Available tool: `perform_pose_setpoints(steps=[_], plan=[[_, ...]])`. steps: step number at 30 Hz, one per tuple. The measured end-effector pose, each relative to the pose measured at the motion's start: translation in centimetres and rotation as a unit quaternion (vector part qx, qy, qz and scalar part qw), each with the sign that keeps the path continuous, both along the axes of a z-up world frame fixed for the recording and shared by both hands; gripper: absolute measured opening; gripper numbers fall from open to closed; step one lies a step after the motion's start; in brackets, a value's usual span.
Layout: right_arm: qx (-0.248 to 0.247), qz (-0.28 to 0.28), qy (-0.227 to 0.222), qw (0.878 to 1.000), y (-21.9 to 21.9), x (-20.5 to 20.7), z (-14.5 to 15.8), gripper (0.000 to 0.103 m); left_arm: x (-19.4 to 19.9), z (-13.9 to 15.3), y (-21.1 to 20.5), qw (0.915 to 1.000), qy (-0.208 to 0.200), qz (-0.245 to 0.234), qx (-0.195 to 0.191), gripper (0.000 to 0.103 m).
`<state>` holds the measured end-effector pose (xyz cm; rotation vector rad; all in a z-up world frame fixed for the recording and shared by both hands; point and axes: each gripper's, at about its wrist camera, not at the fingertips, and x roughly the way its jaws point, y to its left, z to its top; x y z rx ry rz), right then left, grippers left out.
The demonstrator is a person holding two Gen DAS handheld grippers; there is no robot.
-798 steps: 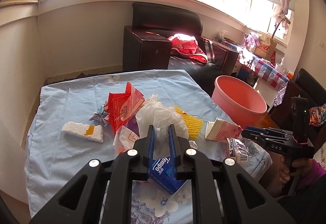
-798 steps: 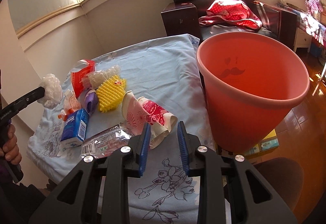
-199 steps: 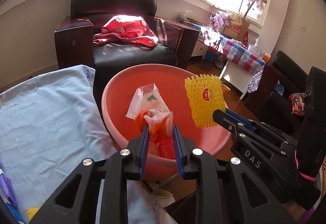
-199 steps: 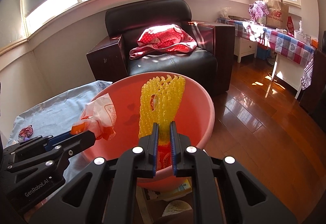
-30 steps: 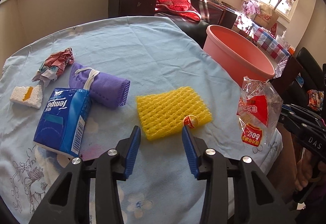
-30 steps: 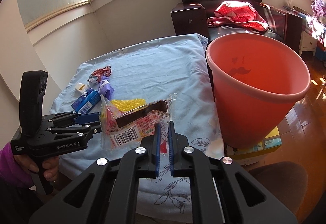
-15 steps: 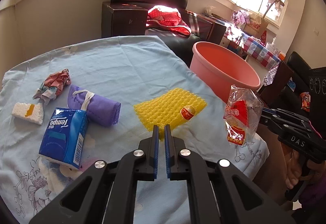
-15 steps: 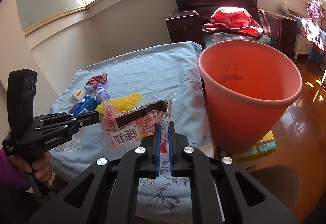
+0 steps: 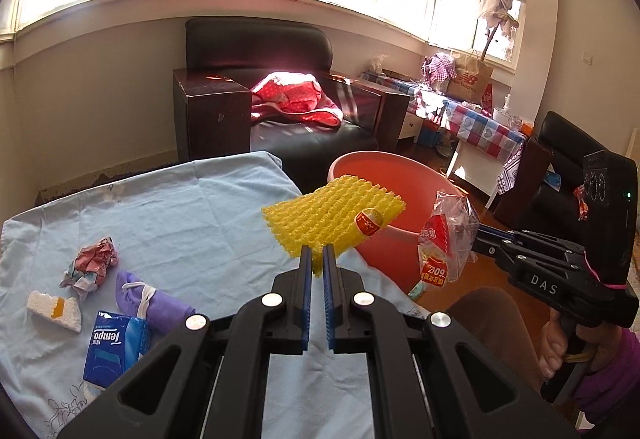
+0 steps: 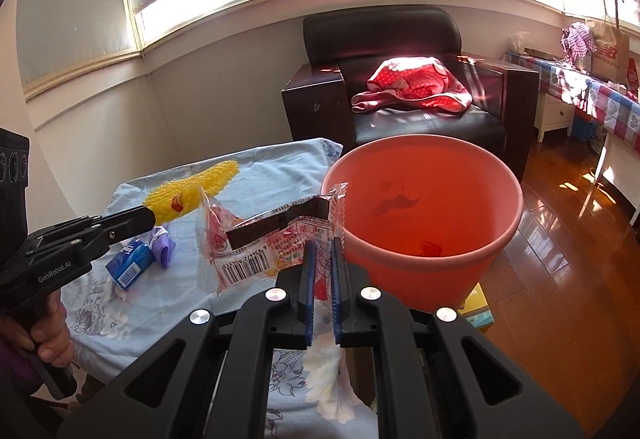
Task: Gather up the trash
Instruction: 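Carry the snack bag and yellow foam net in both grippers over the pink bucket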
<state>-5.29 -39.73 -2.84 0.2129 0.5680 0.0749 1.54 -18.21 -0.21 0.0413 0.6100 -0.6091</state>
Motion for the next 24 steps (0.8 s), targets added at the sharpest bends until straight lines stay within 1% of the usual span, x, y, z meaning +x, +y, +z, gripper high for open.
perform_pose_setpoints(steps=[4,8,14,21,24], plan=[[-0.004,-0.029,-0.014,0.999,-1.7,0.0,0.5,0.007,0.1,1.0,-1.6,0.9998,-0.011,-0.012,-0.011,0.005],[-0.007,-0.056,-0.022,0.998,-3.2,0.2,0.7,0.007,0.4,1.5,-3.5,0.9994,-0.023,-0.024,-0.009,0.005],[-0.017,-0.084,-0.032,0.996,-4.8,0.5,0.7,0.007,1.3,1.8,-6.4,0.9989,-0.024,-0.037,-0.014,0.005],[-0.022,-0.101,-0.029,0.994,-6.2,1.6,0.1,0.007,2.7,1.2,-9.8,0.9984,-0.019,-0.052,-0.01,0.005],[-0.021,-0.11,-0.022,0.993,-6.9,2.1,-0.4,0.007,3.3,0.6,-11.0,0.9985,-0.013,-0.053,-0.002,0.005]])
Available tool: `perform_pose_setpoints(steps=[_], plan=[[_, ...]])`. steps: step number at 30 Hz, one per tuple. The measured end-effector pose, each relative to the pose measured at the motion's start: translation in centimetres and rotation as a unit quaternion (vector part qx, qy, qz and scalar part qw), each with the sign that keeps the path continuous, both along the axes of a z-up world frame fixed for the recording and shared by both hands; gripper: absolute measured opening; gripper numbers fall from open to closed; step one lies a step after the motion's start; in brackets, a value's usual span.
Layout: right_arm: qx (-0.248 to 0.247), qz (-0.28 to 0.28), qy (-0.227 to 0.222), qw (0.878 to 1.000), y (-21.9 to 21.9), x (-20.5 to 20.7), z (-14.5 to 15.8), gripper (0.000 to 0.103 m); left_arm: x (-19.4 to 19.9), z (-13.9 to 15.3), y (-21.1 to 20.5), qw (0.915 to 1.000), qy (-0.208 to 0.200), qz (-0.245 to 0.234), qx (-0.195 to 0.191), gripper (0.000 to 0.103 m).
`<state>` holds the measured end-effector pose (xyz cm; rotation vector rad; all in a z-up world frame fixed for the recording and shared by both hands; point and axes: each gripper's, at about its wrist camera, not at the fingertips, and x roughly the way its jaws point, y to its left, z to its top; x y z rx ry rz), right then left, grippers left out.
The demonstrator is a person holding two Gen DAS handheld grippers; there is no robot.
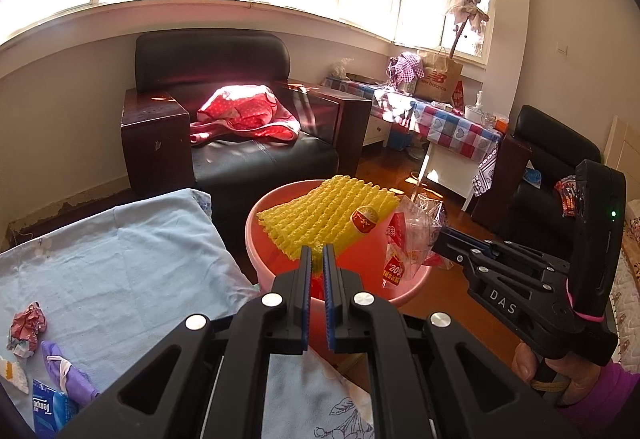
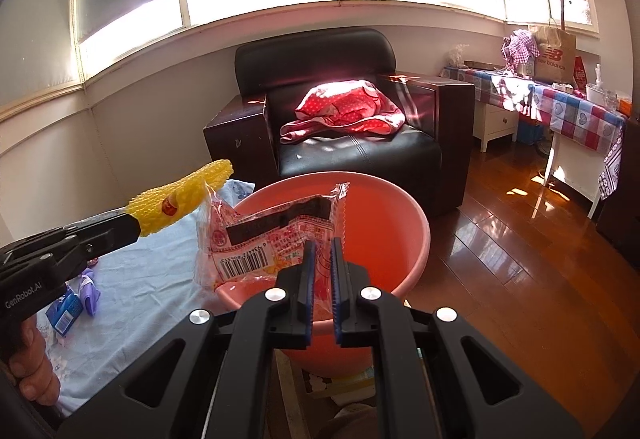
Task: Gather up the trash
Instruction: 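Carry the snack bag and yellow foam net in both grippers over the pink bucket, then open both grippers to drop the snack bag and foam net into the bucket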
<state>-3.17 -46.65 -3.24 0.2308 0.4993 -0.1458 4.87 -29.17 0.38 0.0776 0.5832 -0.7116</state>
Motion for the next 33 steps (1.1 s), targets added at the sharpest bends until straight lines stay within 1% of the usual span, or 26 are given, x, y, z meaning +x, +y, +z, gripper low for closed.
perform_pose_setpoints(steps=[10,16,23,25,27,30,32,33], plan=[[0.002,-0.014,0.034,0.999,-1.6,2.3,-1.8,0.008,2.3,-2.7,-2.9,0.9985,0.028,0.009,0.047,0.005],[0.015,-0.018,0.042,0.999,-2.2,3.1,-2.4,0.008,2.9,-4.0,-3.4,0.9975,0.044,0.005,0.056,0.005],[0.018,-0.02,0.049,0.998,-2.4,3.9,-2.8,0.008,3.0,-4.9,-3.9,0.9965,0.056,0.002,0.062,0.006],[0.02,-0.022,0.053,0.998,-2.4,3.9,-3.0,0.01,3.0,-5.0,-3.9,0.9962,0.061,0.001,0.063,0.006],[0.022,-0.025,0.059,0.998,-2.4,4.1,-3.3,0.016,2.9,-5.0,-3.9,0.9963,0.061,0.004,0.061,0.007],[0.029,-0.028,0.065,0.997,-2.6,4.1,-3.6,0.017,2.8,-5.1,-3.8,0.9963,0.061,0.005,0.06,0.009],[0.033,-0.029,0.066,0.997,-2.7,4.0,-3.7,0.017,2.8,-5.0,-3.7,0.9964,0.063,0.004,0.057,0.012],[0.034,-0.028,0.066,0.997,-2.7,4.0,-3.7,0.017,2.8,-5.0,-3.7,0.9965,0.063,0.004,0.055,0.019]])
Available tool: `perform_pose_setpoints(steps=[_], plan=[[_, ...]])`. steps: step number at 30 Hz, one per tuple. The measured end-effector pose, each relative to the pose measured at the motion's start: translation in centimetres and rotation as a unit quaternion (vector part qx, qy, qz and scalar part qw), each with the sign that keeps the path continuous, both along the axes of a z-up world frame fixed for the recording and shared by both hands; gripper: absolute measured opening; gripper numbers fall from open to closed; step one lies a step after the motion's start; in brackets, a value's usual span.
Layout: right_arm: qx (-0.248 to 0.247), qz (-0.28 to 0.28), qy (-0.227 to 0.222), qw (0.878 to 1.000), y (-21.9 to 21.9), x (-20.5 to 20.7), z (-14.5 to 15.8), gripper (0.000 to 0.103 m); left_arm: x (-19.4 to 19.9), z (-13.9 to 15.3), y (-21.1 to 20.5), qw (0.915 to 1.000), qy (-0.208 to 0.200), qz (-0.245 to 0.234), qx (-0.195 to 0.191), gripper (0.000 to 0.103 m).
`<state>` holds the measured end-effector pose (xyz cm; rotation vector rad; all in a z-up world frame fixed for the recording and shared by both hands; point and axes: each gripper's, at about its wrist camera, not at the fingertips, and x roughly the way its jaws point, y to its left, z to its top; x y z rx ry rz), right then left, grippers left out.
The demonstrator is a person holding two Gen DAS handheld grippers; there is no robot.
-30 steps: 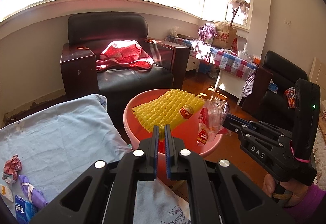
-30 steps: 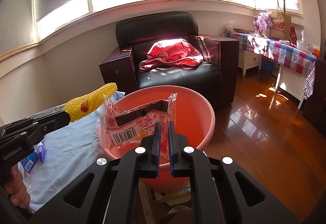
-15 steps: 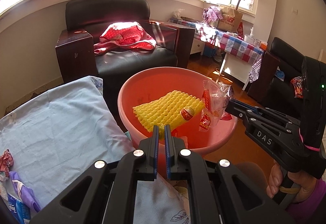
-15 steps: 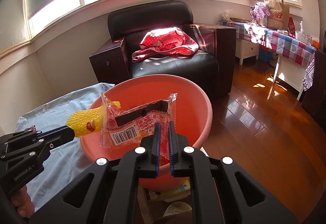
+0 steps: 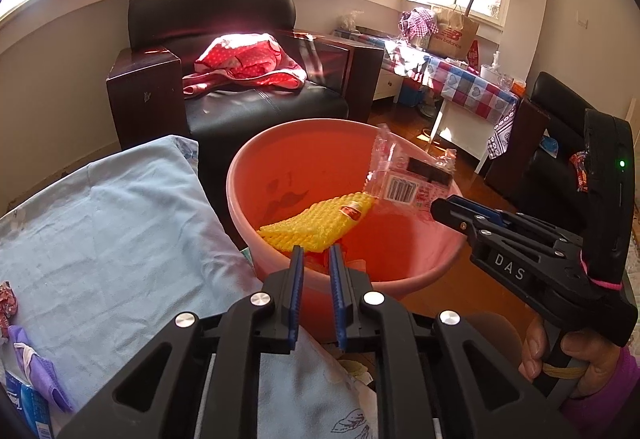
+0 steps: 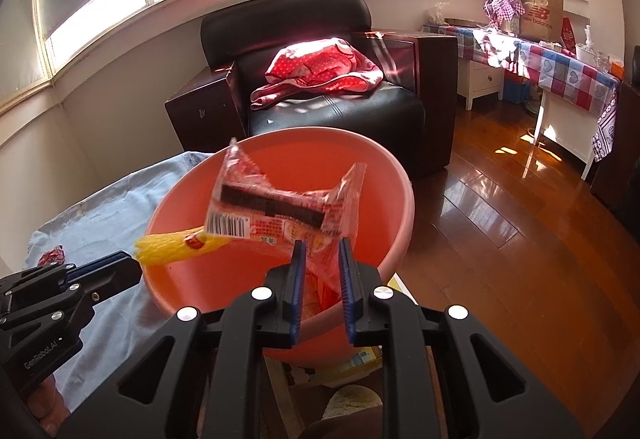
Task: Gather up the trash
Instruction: 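Open both grippers to drop the snack bag and foam net into the bucket, then move both tools back over the remaining trash on the table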
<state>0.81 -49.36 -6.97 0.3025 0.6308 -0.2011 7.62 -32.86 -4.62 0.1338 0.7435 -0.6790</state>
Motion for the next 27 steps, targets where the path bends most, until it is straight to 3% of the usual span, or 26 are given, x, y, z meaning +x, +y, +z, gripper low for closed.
perform_pose_setpoints(steps=[1,3,15,25,26,27], plan=[[0.0,-0.001,0.001,1.0,0.0,0.0,-0.1,0.017,0.0,0.1,0.1,1.0,-0.001,0.001,-0.001,0.03],[0.001,-0.002,0.001,1.0,0.0,-0.1,-0.1,0.017,-0.2,0.3,0.3,0.9999,-0.008,0.006,-0.006,0.039],[-0.002,0.008,-0.018,1.0,1.2,-1.4,1.7,0.017,-1.3,1.9,1.6,0.9993,-0.016,0.008,-0.034,0.051],[-0.01,0.029,-0.04,0.999,3.7,-3.1,4.0,0.017,-2.9,4.0,4.1,0.9976,-0.036,0.014,-0.057,0.055],[-0.01,0.033,-0.042,0.999,4.0,-3.2,4.2,0.019,-3.1,4.2,4.4,0.9974,-0.038,0.015,-0.06,0.055],[-0.011,0.036,-0.044,0.998,4.3,-3.4,4.4,0.027,-3.3,4.5,4.7,0.9972,-0.04,0.016,-0.062,0.056]])
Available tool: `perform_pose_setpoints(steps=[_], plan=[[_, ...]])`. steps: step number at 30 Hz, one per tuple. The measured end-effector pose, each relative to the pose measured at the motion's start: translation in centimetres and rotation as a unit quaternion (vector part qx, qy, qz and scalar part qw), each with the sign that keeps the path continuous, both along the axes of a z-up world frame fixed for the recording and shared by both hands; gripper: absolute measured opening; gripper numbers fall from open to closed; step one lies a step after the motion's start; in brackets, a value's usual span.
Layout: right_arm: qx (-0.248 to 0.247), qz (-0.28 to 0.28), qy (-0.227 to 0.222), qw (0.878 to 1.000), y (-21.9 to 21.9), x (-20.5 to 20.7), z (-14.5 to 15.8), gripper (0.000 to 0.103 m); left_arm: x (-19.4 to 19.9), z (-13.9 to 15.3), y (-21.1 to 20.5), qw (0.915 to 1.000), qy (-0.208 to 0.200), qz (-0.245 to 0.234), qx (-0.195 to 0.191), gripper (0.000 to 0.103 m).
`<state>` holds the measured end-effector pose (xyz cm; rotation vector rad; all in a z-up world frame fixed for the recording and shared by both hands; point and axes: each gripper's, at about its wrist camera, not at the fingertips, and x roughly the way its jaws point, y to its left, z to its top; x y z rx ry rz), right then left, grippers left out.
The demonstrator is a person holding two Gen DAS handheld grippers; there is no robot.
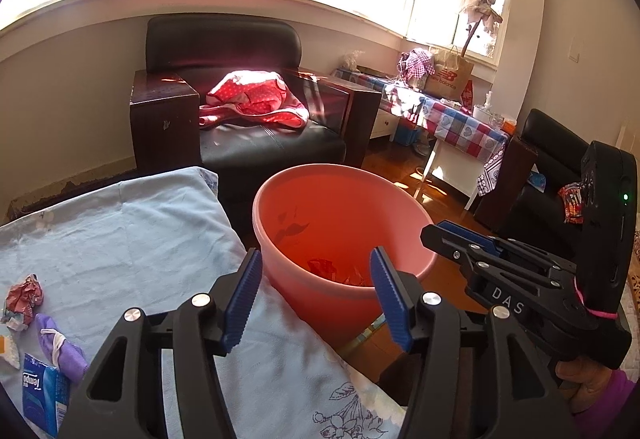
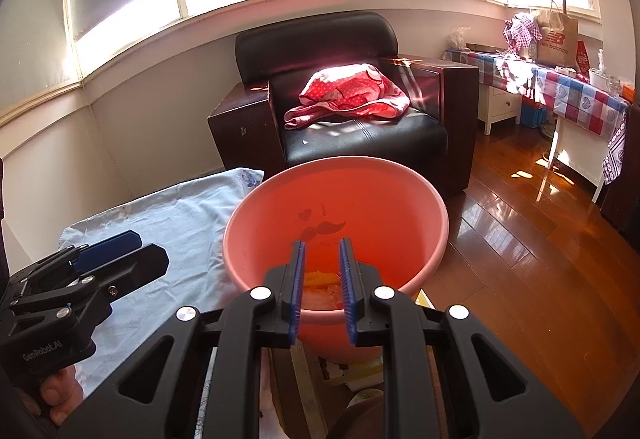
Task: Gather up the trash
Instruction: 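Move both tools back over the remaining trash on the table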
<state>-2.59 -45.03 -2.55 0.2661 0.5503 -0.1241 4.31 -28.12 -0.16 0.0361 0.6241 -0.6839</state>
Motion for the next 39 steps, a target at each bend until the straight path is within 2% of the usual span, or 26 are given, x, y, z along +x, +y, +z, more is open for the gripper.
perform_pose_setpoints(steps=[2,6,7,9,20,26,28,31,33,39], plan=[[0.0,0.008,-0.005,1.0,0.6,-0.3,0.4,0.035,-0.4,0.3,0.7,1.0,-0.004,0.001,-0.003,0.056],[-0.009,0.026,-0.013,1.0,2.4,-0.6,1.1,0.035,-1.3,0.8,2.1,0.9999,-0.014,0.005,-0.005,0.057],[-0.009,0.031,-0.014,0.999,2.8,-0.7,1.2,0.036,-1.5,0.9,2.4,0.9999,-0.015,0.006,-0.005,0.061],[-0.01,0.042,-0.015,0.999,3.6,-0.8,1.4,0.036,-2.0,1.0,3.0,0.9997,-0.019,0.01,-0.007,0.064],[-0.021,0.096,-0.015,0.995,8.5,-1.1,2.0,0.036,-4.5,0.8,7.8,0.9985,-0.036,0.041,0.004,0.064],[-0.023,0.123,-0.01,0.992,10.8,-1.1,2.0,0.036,-5.5,0.1,11.5,0.9964,-0.041,0.072,0.016,0.065],[-0.021,0.135,-0.01,0.991,11.6,-0.9,2.0,0.036,-5.5,-0.3,12.8,0.9957,-0.037,0.083,0.018,0.069],[-0.015,0.155,-0.012,0.988,12.7,-0.7,1.8,0.038,-5.9,-0.9,15.1,0.9937,-0.034,0.104,0.023,0.069],[-0.014,0.169,-0.01,0.986,13.5,-0.5,1.7,0.042,-6.3,-1.4,16.6,0.992,-0.033,0.118,0.029,0.069],[-0.007,0.208,0.011,0.978,16.2,0.7,0.4,0.042,-6.3,-3.0,20.6,0.9848,-0.02,0.166,0.048,0.069]])
